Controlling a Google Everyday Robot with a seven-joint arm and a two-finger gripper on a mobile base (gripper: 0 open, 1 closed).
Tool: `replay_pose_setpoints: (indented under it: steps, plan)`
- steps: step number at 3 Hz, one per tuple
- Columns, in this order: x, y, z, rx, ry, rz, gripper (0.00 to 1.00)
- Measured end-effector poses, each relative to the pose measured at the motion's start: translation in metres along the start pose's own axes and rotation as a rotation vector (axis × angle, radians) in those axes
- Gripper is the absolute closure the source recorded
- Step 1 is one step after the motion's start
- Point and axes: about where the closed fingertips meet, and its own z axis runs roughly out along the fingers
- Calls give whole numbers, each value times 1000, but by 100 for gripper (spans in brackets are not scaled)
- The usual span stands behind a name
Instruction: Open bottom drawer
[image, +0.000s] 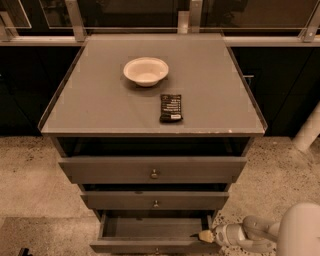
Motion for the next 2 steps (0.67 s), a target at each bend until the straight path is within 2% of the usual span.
replay_pose_setpoints:
  steps: [1, 2]
  plan:
    - [-33, 17, 30, -20, 17, -64, 100]
    - [-34, 18, 31, -21, 18, -65, 100]
